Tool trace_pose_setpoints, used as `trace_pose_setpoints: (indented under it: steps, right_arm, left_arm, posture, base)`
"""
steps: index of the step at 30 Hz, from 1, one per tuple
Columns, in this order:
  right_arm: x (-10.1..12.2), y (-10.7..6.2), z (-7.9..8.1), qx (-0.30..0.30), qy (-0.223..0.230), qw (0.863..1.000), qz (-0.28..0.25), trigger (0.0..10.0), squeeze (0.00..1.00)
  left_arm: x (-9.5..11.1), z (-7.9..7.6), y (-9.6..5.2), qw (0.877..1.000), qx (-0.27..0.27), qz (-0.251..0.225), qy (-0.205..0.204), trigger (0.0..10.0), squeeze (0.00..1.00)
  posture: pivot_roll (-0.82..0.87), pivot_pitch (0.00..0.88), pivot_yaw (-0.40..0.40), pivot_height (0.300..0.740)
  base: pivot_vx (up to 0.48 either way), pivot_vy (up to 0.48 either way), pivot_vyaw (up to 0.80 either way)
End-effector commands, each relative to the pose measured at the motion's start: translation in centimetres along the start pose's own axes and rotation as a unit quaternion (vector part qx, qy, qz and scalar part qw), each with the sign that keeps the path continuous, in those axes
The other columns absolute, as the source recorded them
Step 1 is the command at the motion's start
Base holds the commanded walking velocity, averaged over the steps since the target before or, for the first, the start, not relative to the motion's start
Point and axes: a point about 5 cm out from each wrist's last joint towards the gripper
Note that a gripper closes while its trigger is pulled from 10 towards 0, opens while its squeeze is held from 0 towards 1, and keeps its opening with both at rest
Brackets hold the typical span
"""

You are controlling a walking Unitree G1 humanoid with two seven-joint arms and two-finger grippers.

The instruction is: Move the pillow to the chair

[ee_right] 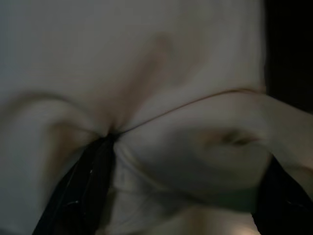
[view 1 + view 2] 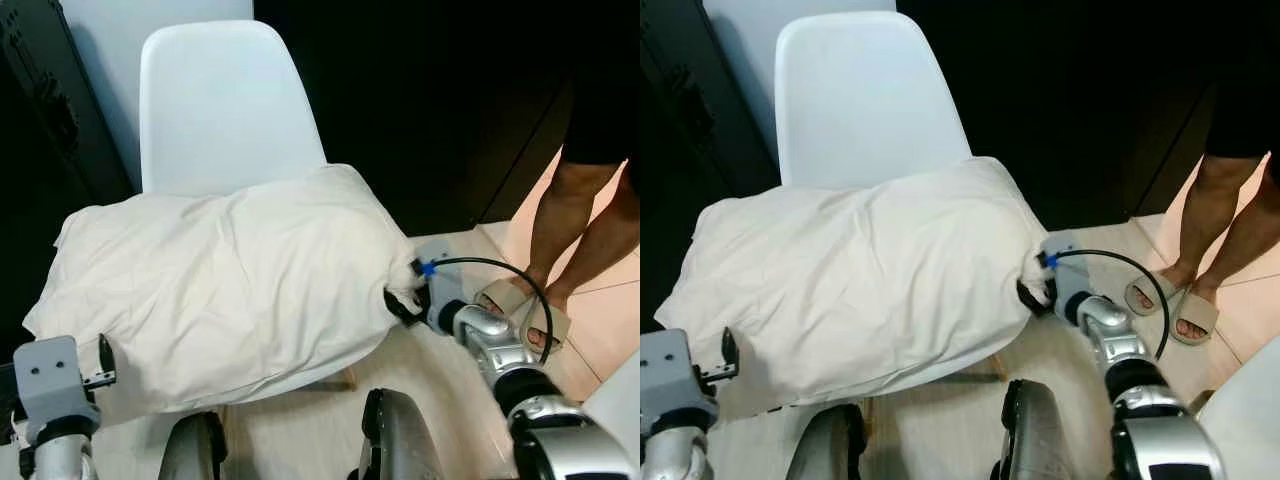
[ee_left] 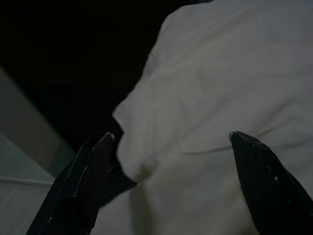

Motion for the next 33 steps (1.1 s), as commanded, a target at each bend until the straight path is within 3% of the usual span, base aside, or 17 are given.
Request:
trace_pose_setpoints:
  steps: [1, 6, 9, 10, 12, 16, 18, 21, 22, 23, 25, 27, 28, 30, 31, 32, 33]
  right_arm:
    - [-0.5, -0.1, -1.0, -0.052, -0.035, 0.997, 0.045, 10.0, 0.00]
    - [0.0, -0.3, -2.3, -0.124, -0.091, 0.986, 0.063, 10.0, 0.00]
    - [0.2, 0.0, -1.8, -0.129, -0.052, 0.989, 0.058, 10.0, 0.00]
    - [1.0, 0.6, -1.0, -0.115, 0.087, 0.989, 0.019, 10.0, 0.00]
    - [1.9, 1.0, -0.8, -0.117, 0.200, 0.973, -0.021, 10.0, 0.00]
    - [3.3, 1.0, -1.6, -0.143, 0.288, 0.944, -0.075, 10.0, 0.00]
    - [4.8, 0.9, -2.7, -0.176, 0.360, 0.908, -0.117, 10.0, 0.00]
    - [5.4, 1.0, -2.8, -0.171, 0.394, 0.893, -0.134, 10.0, 0.00]
    - [6.6, 1.3, -2.6, -0.139, 0.455, 0.864, -0.165, 10.0, 0.00]
    - [6.9, 1.4, -2.6, -0.134, 0.462, 0.860, -0.170, 10.0, 0.00]
    - [7.0, 1.5, -2.5, -0.133, 0.453, 0.865, -0.168, 10.0, 0.00]
    - [6.9, 1.7, -1.9, -0.147, 0.231, 0.956, -0.103, 10.0, 0.00]
    - [6.9, 1.7, -1.9, -0.147, 0.231, 0.956, -0.103, 10.0, 0.00]
    - [5.9, 1.9, -0.5, -0.094, 0.010, 0.994, -0.047, 10.0, 0.00]
    - [5.2, 1.8, -0.2, -0.072, -0.058, 0.995, -0.028, 10.0, 0.00]
    - [4.7, 1.6, -0.5, -0.072, -0.073, 0.995, -0.017, 10.0, 0.00]
    - [5.0, 1.3, -1.6, -0.101, 0.022, 0.994, -0.047, 10.0, 0.00]
  left_arm:
    - [0.2, 0.4, 0.2, 1.000, 0.007, 0.004, 0.012, 10.0, 0.00]
    - [0.4, 0.4, 0.5, 1.000, 0.004, 0.006, 0.010, 10.0, 0.00]
    - [0.2, 0.4, 0.8, 1.000, 0.003, 0.009, 0.010, 10.0, 0.00]
    - [0.2, 0.5, 1.0, 1.000, 0.003, 0.012, 0.011, 10.0, 0.00]
    - [0.3, 0.5, 1.2, 1.000, 0.006, 0.012, 0.007, 10.0, 0.00]
    - [0.7, 0.5, 1.4, 1.000, 0.007, 0.007, 0.003, 10.0, 0.00]
    - [1.4, 0.4, 1.9, 1.000, 0.005, 0.002, 0.004, 10.0, 0.00]
    - [1.7, 0.5, 2.3, 1.000, 0.009, -0.001, 0.005, 10.0, 0.00]
    - [2.6, 0.5, 3.4, 1.000, 0.013, -0.014, 0.005, 10.0, 0.00]
    - [3.0, 0.5, 3.9, 1.000, 0.011, -0.020, 0.004, 10.0, 0.00]
    - [3.3, 0.4, 4.3, 1.000, 0.009, -0.024, 0.004, 10.0, 0.00]
    - [3.9, 0.2, 5.0, 0.999, -0.003, -0.027, 0.018, 10.0, 0.00]
    - [3.9, 0.2, 5.0, 0.999, -0.003, -0.027, 0.018, 10.0, 0.00]
    - [3.7, 0.1, 5.1, 0.999, -0.013, -0.018, 0.033, 10.0, 0.00]
    - [3.4, 0.1, 5.0, 0.999, -0.018, -0.011, 0.040, 10.0, 0.00]
    - [3.1, 0.0, 4.9, 0.999, -0.022, -0.004, 0.045, 10.0, 0.00]
    - [2.9, 0.1, 4.7, 0.998, -0.025, 0.000, 0.049, 10.0, 0.00]
  posture:
    - [0.09, 0.098, -0.069, 0.520]
    - [0.09, 0.097, -0.067, 0.520]
    - [0.09, 0.097, -0.067, 0.520]
    - [0.10, 0.097, -0.069, 0.520]
    - [0.10, 0.098, -0.069, 0.520]
    - [0.10, 0.098, -0.070, 0.520]
    - [0.11, 0.097, -0.072, 0.520]
    - [0.11, 0.097, -0.073, 0.520]
    - [0.11, 0.092, -0.075, 0.520]
    - [0.11, 0.092, -0.075, 0.520]
    - [0.12, 0.090, -0.076, 0.520]
    - [0.11, 0.084, -0.074, 0.520]
    - [0.11, 0.084, -0.074, 0.520]
    - [0.11, 0.085, -0.073, 0.520]
    - [0.11, 0.085, -0.073, 0.520]
    - [0.11, 0.086, -0.072, 0.520]
    - [0.10, 0.086, -0.070, 0.520]
  base:
    - [0.000, 0.000, 0.00]
    - [0.000, 0.000, 0.00]
    - [0.000, 0.000, 0.00]
    - [0.000, 0.000, 0.00]
    - [0.000, 0.000, 0.00]
    - [0.000, 0.000, 0.00]
    - [0.000, 0.000, 0.00]
    - [0.000, 0.000, 0.00]
    - [0.000, 0.000, 0.00]
    - [0.000, 0.000, 0.00]
    - [0.000, 0.000, 0.00]
    - [0.000, 0.000, 0.00]
    - [0.000, 0.000, 0.00]
    - [0.000, 0.000, 0.00]
    - [0.000, 0.000, 0.00]
    - [0.000, 0.000, 0.00]
    - [0.000, 0.000, 0.00]
Point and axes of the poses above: a point about 5 cm out from each wrist's last joint towards the gripper, its own y axis pointing out of the wrist towards the gripper, its own x axis along the axis of the wrist's last joint, z = x × y, and after that the axes turned 10 degrees about -y, right-handed
